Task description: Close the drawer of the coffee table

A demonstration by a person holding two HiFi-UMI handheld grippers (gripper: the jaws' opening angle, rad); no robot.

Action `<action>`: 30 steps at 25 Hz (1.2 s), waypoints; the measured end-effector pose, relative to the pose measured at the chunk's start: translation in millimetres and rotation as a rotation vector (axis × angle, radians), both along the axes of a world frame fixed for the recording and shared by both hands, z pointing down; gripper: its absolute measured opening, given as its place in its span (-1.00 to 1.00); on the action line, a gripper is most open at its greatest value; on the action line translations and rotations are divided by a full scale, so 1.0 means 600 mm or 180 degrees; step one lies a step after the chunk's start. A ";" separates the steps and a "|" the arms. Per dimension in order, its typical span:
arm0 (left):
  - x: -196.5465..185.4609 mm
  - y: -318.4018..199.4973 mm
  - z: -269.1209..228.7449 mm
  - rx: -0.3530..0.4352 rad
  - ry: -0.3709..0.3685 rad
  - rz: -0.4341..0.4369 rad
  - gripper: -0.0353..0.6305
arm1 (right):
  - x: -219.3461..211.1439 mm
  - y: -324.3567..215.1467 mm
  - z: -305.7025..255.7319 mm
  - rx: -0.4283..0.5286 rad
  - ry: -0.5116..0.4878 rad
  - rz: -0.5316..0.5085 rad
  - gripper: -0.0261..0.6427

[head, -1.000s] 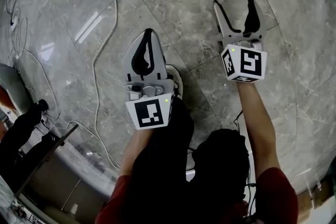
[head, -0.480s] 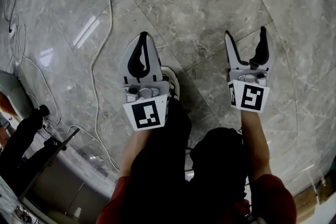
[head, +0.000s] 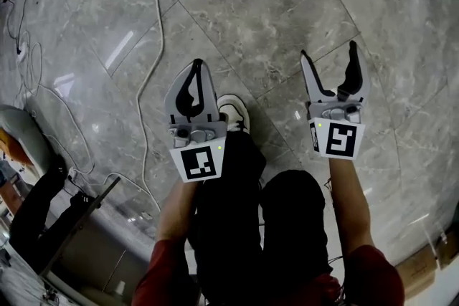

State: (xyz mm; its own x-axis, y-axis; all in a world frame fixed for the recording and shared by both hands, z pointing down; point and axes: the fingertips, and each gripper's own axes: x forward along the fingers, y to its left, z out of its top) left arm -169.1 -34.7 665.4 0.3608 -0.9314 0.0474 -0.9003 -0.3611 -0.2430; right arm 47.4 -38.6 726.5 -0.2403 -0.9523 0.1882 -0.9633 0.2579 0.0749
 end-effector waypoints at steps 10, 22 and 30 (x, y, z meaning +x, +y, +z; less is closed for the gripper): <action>-0.055 -0.046 -0.435 -0.0040 0.0085 0.0025 -0.86 | -0.068 -0.012 -0.418 -0.0271 -0.0085 0.0057 0.19; -0.192 -0.116 -0.908 -0.0675 0.0091 -0.0254 -0.86 | -0.174 -0.084 -0.963 -0.0350 -0.0169 -0.0050 0.19; -0.194 -0.142 -1.085 -0.0424 0.0421 -0.0284 -0.86 | -0.141 -0.143 -1.133 -0.0165 -0.1004 0.0484 0.19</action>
State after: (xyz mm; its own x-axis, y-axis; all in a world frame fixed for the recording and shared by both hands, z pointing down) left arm -285.6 -119.7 14.6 0.2883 -0.9487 0.1301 -0.9511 -0.2994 -0.0759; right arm -37.3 -124.6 47.0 -0.1506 -0.9728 0.1763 -0.9646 0.1055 -0.2418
